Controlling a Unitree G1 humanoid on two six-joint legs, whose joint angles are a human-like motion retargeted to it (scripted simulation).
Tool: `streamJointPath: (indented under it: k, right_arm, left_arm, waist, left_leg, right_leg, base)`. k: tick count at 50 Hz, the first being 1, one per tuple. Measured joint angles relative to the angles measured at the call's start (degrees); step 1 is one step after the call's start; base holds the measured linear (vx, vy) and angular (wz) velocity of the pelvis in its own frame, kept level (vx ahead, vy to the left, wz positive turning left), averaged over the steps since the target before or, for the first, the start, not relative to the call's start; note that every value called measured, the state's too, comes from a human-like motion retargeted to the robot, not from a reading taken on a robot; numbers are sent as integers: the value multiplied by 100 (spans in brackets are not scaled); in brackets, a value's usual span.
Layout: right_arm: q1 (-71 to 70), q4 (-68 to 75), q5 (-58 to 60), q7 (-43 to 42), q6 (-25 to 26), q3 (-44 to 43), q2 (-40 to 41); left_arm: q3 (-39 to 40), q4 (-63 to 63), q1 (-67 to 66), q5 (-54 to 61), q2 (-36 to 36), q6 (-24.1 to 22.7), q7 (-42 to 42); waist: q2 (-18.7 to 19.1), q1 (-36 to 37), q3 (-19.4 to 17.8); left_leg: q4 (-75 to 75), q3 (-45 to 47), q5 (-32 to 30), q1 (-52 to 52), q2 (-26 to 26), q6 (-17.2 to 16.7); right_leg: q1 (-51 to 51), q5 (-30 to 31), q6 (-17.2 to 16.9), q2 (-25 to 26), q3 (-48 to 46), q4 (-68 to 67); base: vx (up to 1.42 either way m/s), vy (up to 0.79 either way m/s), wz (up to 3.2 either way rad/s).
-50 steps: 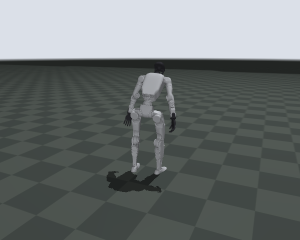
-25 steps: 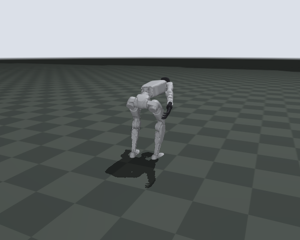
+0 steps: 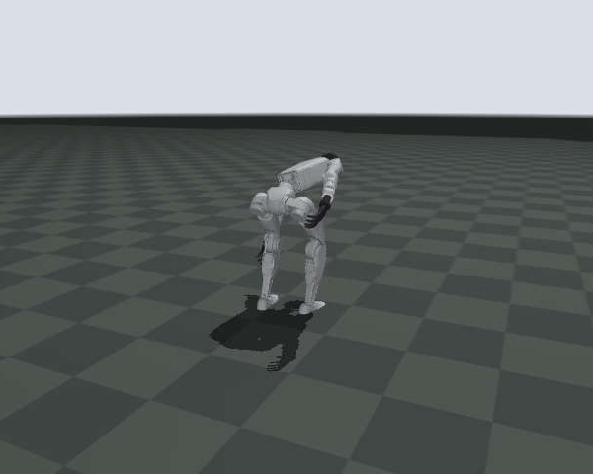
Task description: Upper body actions
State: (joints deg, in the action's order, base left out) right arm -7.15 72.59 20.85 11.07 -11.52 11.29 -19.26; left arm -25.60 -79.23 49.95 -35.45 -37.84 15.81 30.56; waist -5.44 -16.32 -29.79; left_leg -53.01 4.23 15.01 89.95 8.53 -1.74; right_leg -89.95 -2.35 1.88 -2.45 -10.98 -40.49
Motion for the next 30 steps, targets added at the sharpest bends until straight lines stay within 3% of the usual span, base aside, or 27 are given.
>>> streamJointPath:
  k: [9, 17, 30]
  right_arm:
    - [-555, 134, -201, 21, 66, -305, -3]
    - [-641, 474, -117, -31, 208, -283, -13]
    - [-711, 1208, 170, -203, 577, -574, -6]
  left_arm:
    - [50, -59, -26, 469, 458, -633, -1089]
    - [-322, -30, -377, 255, 873, -1019, -1638]
    - [-97, -169, -759, 619, 1808, -1429, -2362]
  waist:
    - [274, -240, 0]
    - [277, -181, 0]
    - [423, 215, 0]
  left_leg:
    - [1195, 113, -549, -529, -388, -67]
    - [2305, 154, -933, -2188, -571, -87]
    - [3882, 1, -1353, -5118, -775, -31]
  right_leg:
    - [295, 48, -181, -447, 273, 568]
    - [1838, 57, -320, -667, 341, 1232]
    - [4722, 103, -397, -813, -125, 2307]
  base:
    - [4, 2, 86]
    - [13, 4, 26]
    - [18, 4, 8]
